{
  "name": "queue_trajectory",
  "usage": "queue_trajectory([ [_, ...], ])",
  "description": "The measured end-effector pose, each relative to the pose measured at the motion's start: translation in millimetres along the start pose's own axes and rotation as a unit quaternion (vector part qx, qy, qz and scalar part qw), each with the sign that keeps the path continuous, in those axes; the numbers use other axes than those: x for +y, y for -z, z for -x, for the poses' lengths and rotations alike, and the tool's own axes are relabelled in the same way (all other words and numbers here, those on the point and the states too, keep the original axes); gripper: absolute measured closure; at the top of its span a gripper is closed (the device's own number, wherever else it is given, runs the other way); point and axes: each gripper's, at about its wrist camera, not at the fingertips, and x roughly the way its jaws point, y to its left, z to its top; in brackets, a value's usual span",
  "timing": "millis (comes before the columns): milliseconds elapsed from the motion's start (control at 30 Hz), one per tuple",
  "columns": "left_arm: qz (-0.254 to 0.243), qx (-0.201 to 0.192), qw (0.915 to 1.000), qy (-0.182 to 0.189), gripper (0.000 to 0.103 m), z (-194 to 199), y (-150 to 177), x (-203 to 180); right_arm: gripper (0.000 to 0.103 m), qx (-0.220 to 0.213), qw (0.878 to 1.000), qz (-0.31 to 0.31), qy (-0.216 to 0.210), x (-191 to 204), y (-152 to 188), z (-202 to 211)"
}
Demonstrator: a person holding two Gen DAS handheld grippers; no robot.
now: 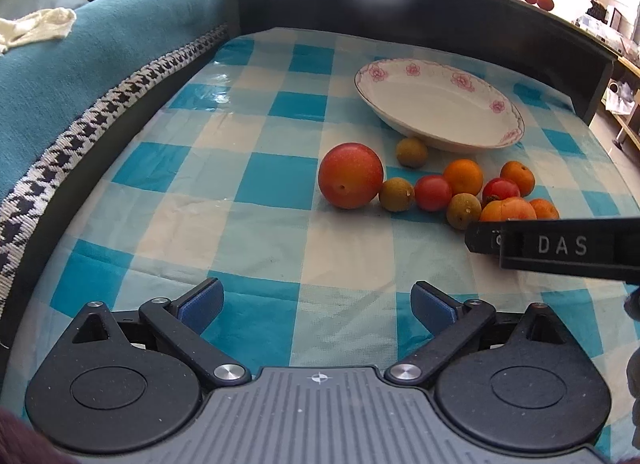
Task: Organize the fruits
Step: 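Move the right gripper onto the large red-yellow apple and close it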
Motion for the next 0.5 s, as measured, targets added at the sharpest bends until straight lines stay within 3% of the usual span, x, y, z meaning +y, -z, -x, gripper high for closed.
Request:
queue_trajectory([
  [200,-0.013,0.004,0.9999,-0.009,0.000,-9,3,-3,0.060,0.009,1.000,-0.009,-0.005,-4,-6,-14],
  [500,-0.019,-0.039,0.9990,-0.005,0.000,-10,13,-3,0.061,0.021,1.000,-0.002,-0.013,-6,-1,-6],
])
